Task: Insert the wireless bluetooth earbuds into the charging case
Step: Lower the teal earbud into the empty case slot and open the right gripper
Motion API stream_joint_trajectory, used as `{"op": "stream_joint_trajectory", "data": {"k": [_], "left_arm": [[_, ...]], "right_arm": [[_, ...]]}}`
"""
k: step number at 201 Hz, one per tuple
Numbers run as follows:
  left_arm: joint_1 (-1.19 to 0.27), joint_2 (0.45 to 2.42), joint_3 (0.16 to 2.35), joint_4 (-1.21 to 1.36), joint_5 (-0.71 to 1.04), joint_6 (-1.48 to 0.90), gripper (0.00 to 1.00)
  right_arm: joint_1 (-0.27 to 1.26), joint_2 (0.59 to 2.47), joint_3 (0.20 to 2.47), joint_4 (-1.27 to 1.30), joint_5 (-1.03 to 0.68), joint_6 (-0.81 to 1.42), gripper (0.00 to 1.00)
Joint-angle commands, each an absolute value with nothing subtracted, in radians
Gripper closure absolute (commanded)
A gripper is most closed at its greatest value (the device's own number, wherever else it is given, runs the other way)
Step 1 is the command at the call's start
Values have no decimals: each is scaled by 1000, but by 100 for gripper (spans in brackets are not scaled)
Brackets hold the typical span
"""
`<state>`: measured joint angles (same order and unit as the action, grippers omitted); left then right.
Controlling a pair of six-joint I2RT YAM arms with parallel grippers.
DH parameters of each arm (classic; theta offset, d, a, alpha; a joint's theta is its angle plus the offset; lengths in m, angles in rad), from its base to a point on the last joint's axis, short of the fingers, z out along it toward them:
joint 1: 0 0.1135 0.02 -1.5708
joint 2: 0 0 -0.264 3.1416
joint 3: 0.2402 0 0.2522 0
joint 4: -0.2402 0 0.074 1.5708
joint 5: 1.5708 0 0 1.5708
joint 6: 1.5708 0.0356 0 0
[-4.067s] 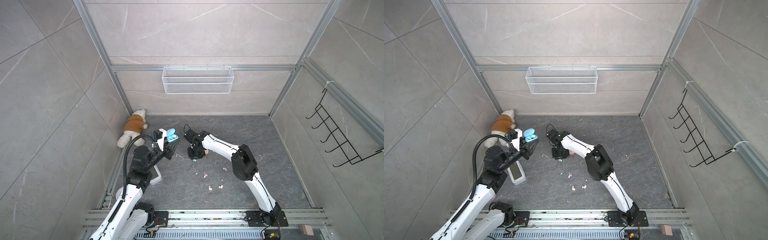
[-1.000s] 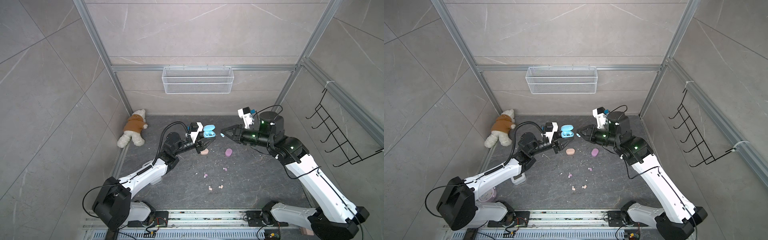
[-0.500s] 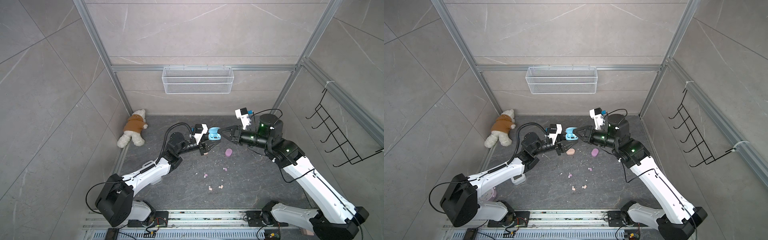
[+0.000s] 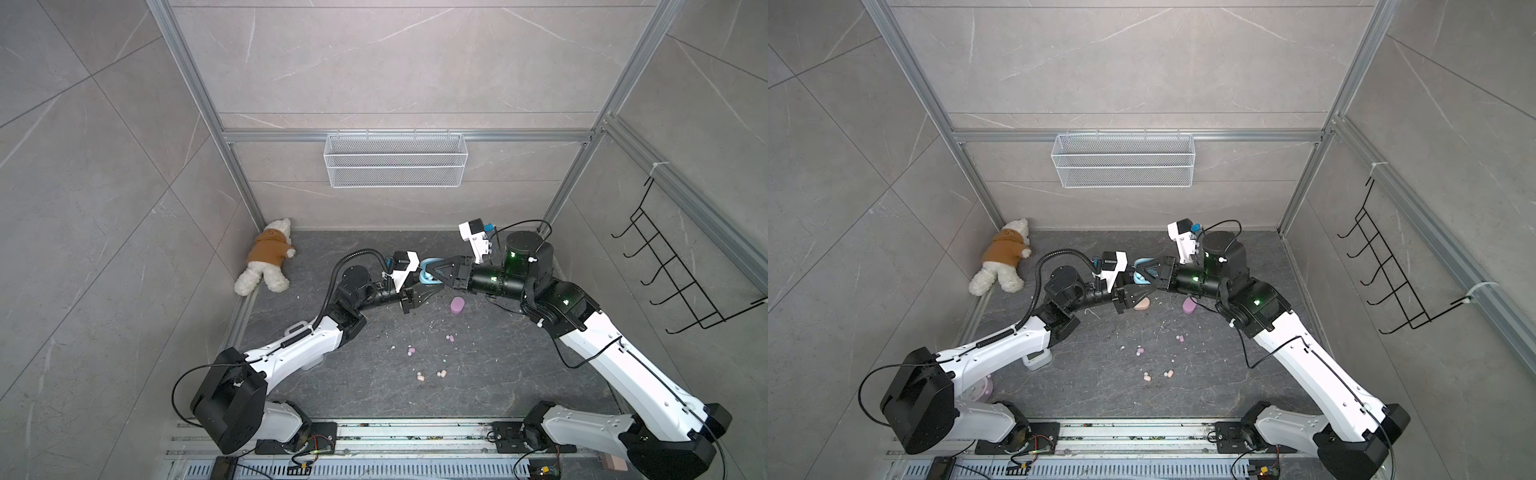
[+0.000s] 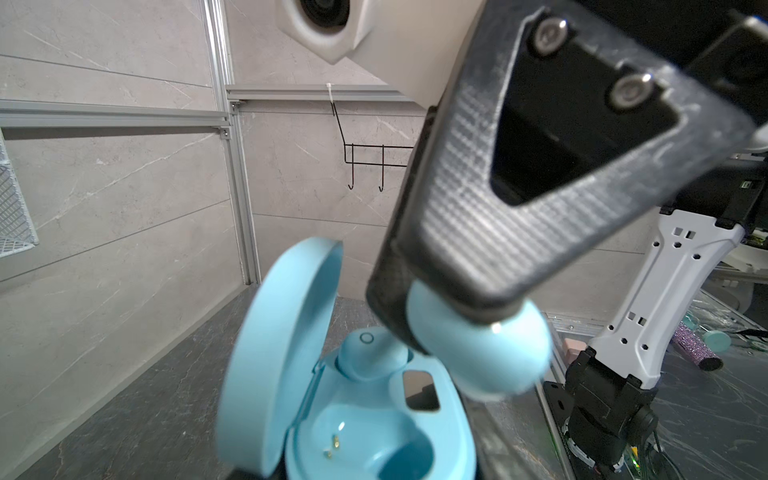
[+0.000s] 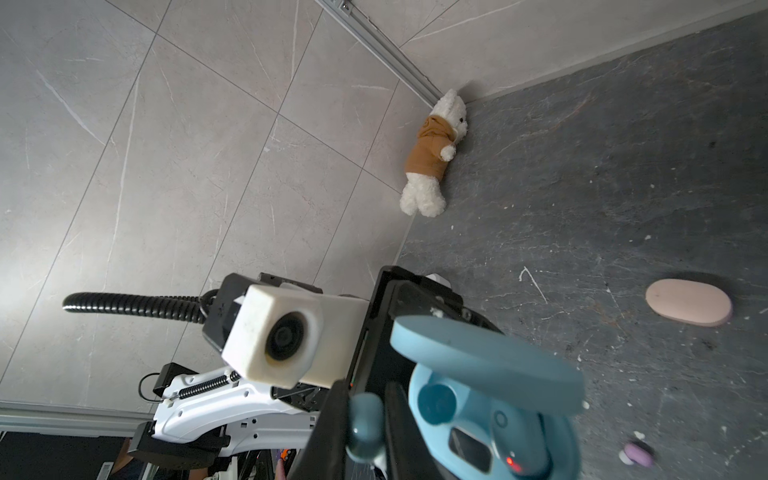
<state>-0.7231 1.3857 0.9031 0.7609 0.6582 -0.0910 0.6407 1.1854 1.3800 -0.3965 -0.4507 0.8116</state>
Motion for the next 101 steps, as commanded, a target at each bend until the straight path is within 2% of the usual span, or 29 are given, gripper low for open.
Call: {"op": "stream_joint_trajectory", "data": {"k": [1, 101], "left_arm": [[-736, 1342, 944, 775, 671, -53, 85], [-742, 1316, 938, 751, 665, -26, 86]], "right_arm": [[656, 1191, 1392, -422, -408, 781, 82], [686, 1206, 1422, -488, -341, 741, 82]]}}
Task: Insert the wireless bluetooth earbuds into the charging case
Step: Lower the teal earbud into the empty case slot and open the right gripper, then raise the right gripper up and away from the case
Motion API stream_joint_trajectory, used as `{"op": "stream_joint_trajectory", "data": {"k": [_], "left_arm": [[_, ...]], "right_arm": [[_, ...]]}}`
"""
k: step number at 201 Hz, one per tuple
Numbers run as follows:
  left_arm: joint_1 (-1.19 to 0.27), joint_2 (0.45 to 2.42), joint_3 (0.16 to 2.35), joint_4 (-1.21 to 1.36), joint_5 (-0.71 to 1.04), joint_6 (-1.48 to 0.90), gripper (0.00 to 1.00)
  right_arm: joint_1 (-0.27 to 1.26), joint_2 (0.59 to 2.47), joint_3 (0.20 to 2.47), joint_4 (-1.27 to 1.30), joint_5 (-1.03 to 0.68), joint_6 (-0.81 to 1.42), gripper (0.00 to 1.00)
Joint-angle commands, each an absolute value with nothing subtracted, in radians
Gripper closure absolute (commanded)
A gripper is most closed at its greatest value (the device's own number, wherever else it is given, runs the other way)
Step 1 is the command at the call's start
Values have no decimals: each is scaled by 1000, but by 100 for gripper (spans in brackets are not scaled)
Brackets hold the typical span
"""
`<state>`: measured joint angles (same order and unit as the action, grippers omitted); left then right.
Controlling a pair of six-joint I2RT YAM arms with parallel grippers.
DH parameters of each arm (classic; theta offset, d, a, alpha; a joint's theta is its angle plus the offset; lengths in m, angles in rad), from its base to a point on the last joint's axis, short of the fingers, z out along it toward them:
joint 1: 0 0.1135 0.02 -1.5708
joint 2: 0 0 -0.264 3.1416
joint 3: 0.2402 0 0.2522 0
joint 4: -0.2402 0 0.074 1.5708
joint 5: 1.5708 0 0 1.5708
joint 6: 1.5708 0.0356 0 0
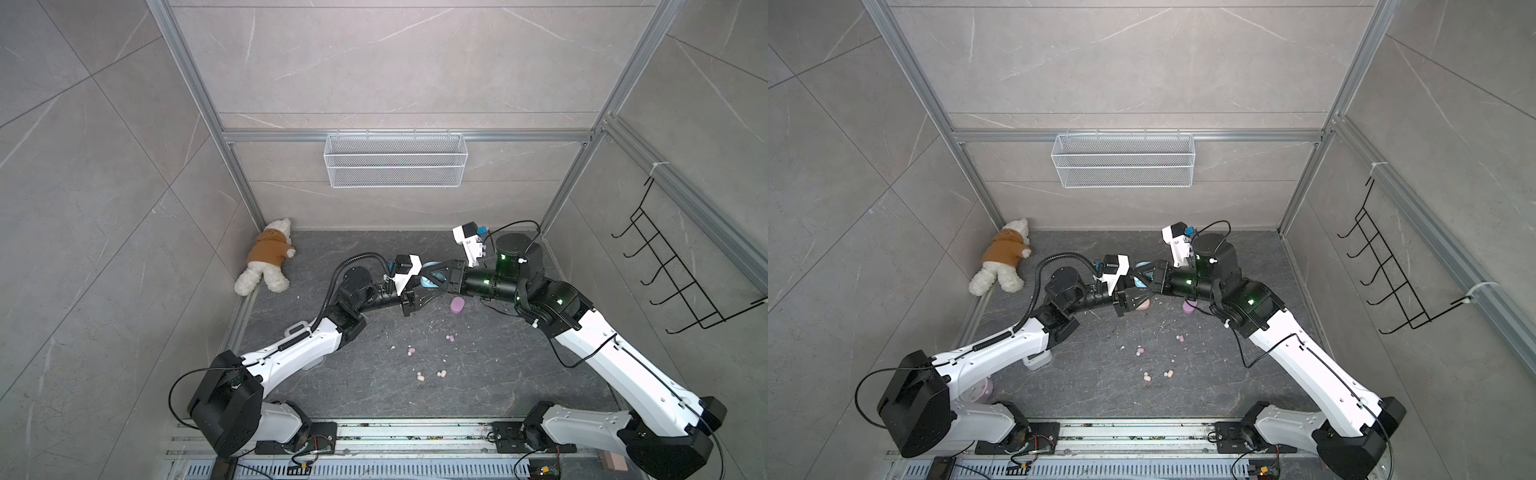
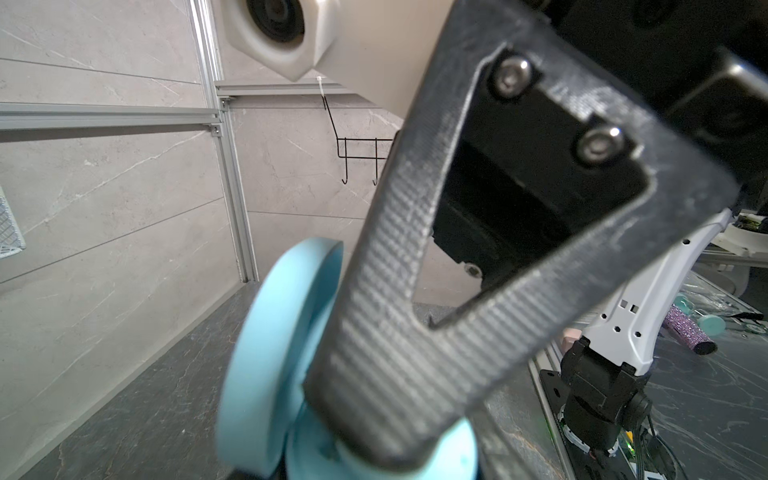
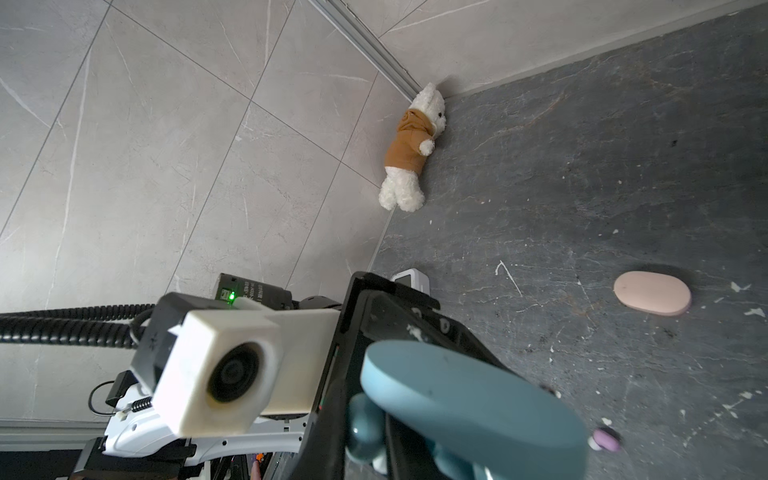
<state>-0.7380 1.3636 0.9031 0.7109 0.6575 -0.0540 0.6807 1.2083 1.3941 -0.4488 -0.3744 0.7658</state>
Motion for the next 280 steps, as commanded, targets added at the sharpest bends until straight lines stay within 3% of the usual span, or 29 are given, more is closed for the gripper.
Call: {"op": "stream_joint_trajectory", "data": {"k": [1, 110, 207, 280], "left_arm": [[-742, 1316, 938, 751, 665, -26, 86], [-747, 1306, 934, 743, 655, -13, 86], [-746, 1303, 932, 723, 634, 6, 86], [-746, 1292, 926, 702, 620, 26, 86]], "right_arm": [[687, 1206, 1421, -488, -341, 742, 81], [690, 1211, 1428, -512, -355, 733, 76], [690, 1200, 1520, -623, -305, 694, 57], [690, 1226, 1694, -790, -277, 646, 54]]}}
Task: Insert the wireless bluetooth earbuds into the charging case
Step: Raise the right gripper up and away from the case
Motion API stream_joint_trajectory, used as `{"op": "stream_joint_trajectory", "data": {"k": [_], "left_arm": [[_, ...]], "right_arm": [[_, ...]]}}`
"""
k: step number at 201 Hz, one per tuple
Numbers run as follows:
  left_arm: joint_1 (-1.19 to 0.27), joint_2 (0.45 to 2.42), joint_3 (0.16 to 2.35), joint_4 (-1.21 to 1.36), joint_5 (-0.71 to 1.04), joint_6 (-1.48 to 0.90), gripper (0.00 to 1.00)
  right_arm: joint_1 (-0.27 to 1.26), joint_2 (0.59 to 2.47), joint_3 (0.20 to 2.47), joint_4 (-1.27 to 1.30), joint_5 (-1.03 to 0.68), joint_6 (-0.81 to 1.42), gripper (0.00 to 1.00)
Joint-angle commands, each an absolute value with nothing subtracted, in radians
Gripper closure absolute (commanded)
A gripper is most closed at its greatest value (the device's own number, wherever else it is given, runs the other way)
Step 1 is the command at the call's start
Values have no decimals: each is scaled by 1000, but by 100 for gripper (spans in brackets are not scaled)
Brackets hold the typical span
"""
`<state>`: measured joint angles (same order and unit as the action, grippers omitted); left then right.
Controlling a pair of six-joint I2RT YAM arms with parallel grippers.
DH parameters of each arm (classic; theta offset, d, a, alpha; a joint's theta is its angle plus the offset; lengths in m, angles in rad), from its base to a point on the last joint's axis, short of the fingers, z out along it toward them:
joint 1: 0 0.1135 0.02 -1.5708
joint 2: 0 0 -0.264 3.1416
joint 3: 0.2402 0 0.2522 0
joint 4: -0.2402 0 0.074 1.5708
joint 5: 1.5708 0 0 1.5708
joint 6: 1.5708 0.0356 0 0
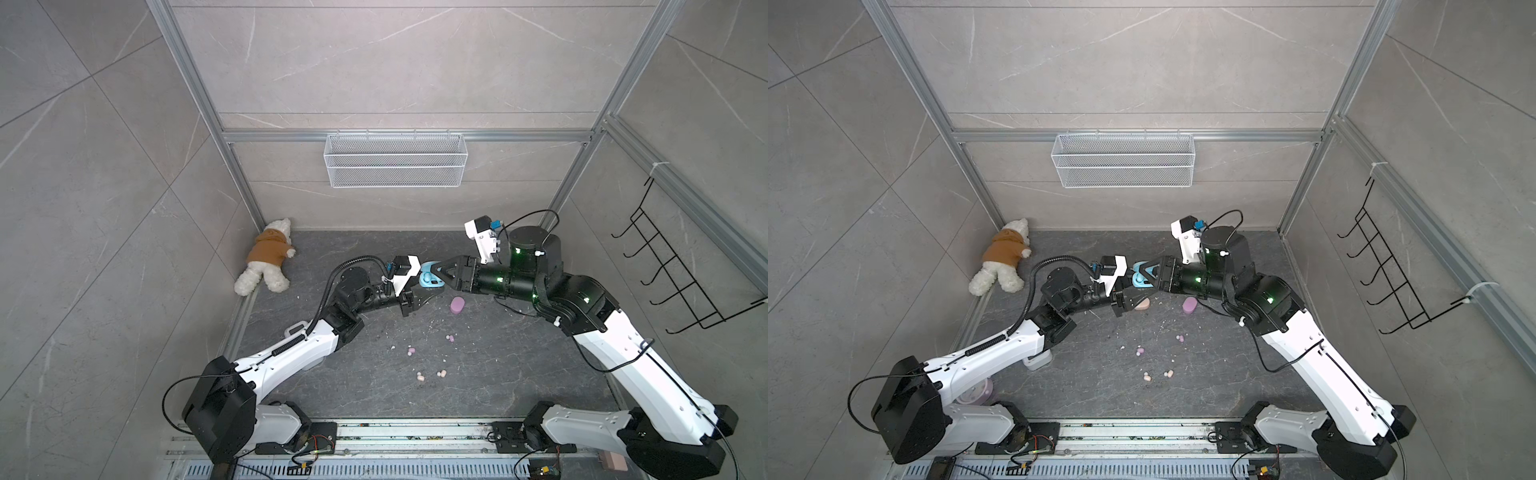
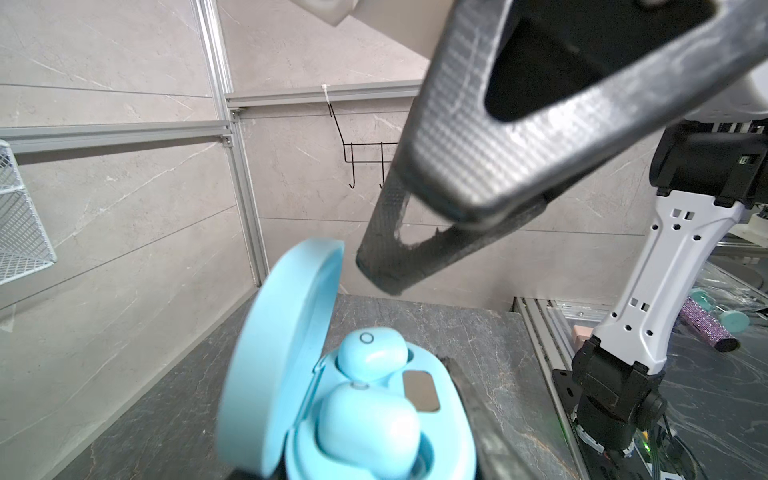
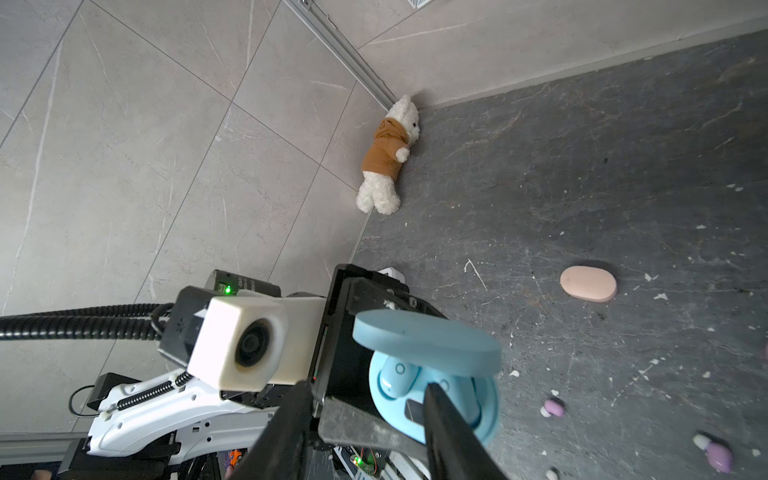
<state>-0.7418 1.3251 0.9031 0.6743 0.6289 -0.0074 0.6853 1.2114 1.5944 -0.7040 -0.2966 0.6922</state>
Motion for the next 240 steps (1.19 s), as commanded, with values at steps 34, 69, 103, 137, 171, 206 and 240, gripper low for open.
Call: {"op": "stream_joint_trajectory", "data": {"k": [34, 69, 103, 137, 171, 206, 240], "left_arm": [[-746, 1297, 929, 700, 623, 24, 86], [-746, 1291, 927, 687, 627, 30, 86], [-746, 1285, 932, 681, 628, 31, 86], [-746, 1284, 934, 677, 632, 34, 86], [-746, 1285, 934, 676, 633, 33, 86], [-746, 1289, 938, 679, 633, 32, 86], [-746, 1289, 938, 677, 632, 32, 86]], "right_arm": [[687, 1346, 1916, -984, -235, 569, 53], [666, 1530, 2199, -1227, -181, 518, 54], [659, 1692, 2462, -1414, -147, 467, 54], [658, 1713, 2447, -1433, -174, 452, 55], [659, 1697, 2397, -1426, -210, 451, 57], [665, 1697, 2374, -1457, -232, 435, 58], [667, 1684, 2375, -1483, -224, 433, 59]]}}
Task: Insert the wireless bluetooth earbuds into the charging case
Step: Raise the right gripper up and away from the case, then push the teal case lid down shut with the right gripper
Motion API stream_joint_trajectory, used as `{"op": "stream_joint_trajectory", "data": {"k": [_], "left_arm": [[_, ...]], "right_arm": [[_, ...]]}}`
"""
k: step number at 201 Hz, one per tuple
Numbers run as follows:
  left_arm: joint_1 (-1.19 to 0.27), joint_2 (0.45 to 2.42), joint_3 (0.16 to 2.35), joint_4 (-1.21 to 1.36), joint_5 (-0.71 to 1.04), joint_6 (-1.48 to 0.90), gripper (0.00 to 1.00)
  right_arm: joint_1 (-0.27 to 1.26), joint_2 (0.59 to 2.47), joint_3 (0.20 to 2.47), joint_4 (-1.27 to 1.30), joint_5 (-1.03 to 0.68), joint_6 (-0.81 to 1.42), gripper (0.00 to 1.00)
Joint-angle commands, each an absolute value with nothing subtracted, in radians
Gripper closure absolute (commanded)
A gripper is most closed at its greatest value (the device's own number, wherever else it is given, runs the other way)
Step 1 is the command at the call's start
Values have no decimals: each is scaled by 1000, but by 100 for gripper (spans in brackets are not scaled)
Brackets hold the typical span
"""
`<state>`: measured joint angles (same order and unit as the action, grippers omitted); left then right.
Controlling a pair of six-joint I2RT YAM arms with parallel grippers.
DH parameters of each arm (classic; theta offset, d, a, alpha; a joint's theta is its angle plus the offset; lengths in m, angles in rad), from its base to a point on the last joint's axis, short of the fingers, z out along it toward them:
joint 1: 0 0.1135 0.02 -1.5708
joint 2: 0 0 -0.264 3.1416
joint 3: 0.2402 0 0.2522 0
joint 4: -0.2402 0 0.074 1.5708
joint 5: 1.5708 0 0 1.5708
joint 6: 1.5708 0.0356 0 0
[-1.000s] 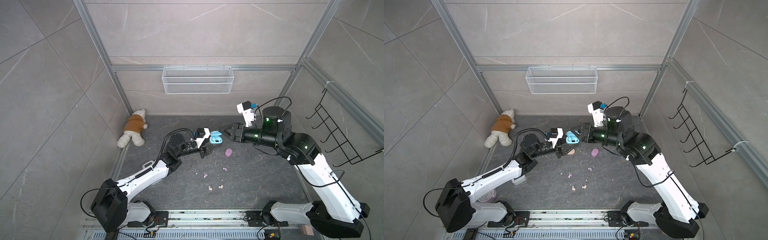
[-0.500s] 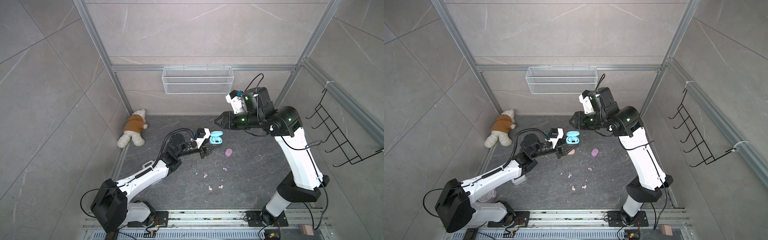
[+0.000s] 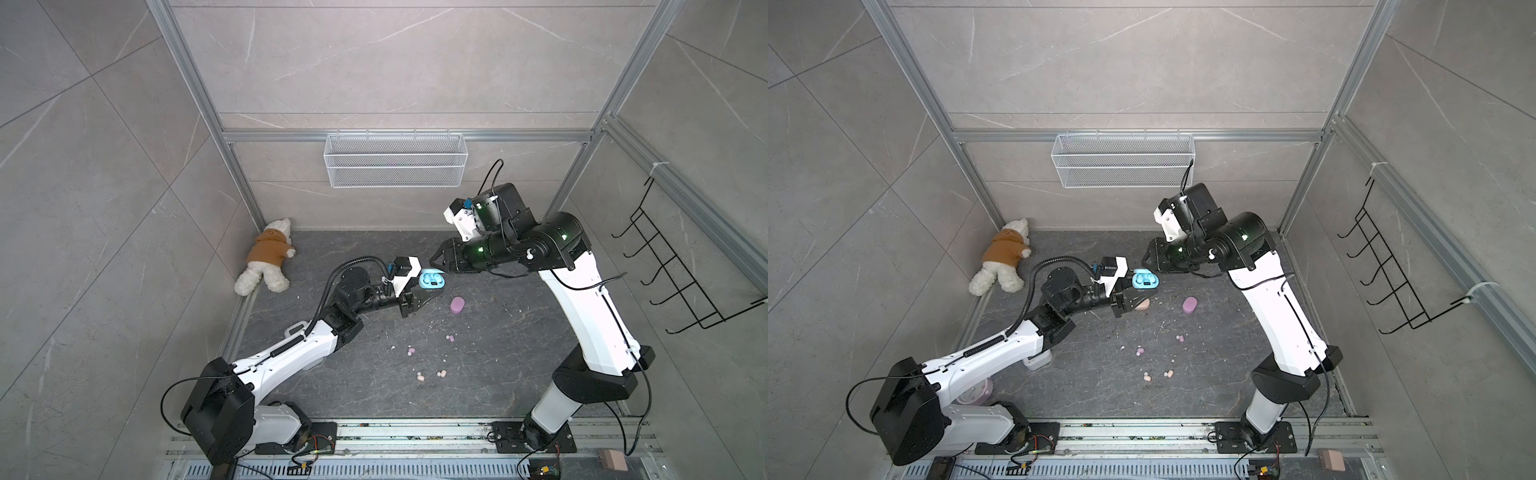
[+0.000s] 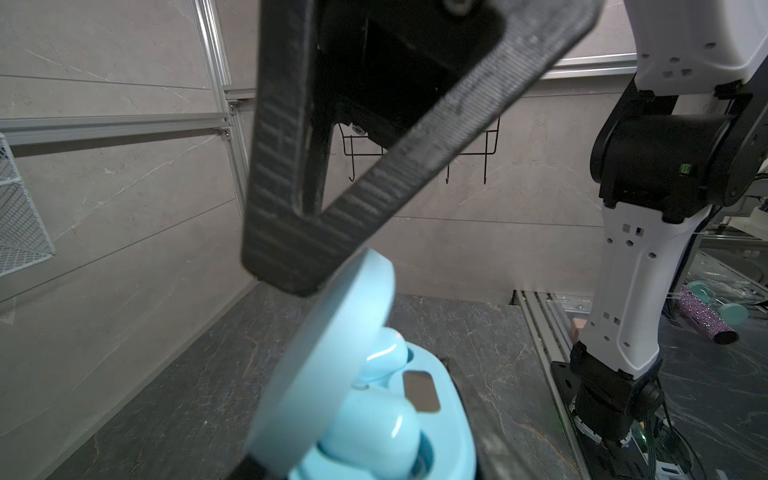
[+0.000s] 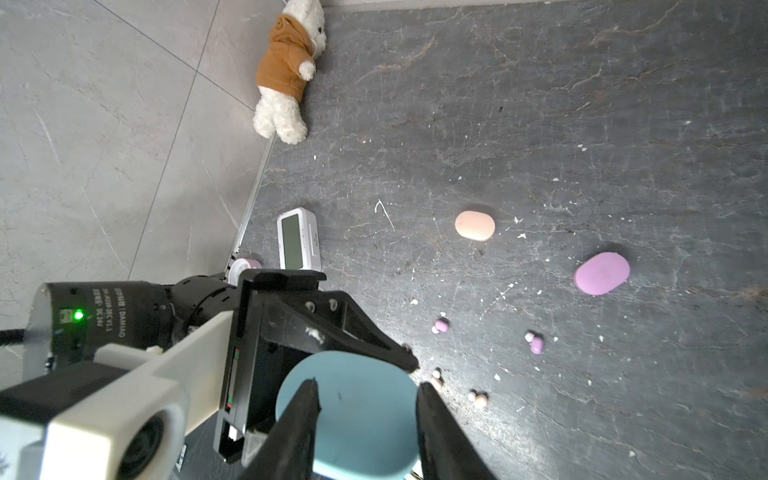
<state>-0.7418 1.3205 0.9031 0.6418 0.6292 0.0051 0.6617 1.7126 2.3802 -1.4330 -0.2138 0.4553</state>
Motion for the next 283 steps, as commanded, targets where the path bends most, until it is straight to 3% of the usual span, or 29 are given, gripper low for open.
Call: {"op": "stream_joint_trajectory", "data": {"k": [1, 143, 189, 283], "left_arm": [[-746, 1289, 937, 677, 632, 33, 86], [-746, 1280, 936, 659, 616, 49, 87], [-746, 1288, 937, 655, 622, 50, 86], [-746, 1284, 935, 652, 624, 50, 86]], "right_arm": [[668, 1682, 2375, -1484, -224, 433, 59], [711, 1696, 2298, -1528, -222, 412, 59], [710, 1694, 2310, -1509, -213, 457, 38], [712, 1710, 2253, -1443, -247, 497, 25]]}}
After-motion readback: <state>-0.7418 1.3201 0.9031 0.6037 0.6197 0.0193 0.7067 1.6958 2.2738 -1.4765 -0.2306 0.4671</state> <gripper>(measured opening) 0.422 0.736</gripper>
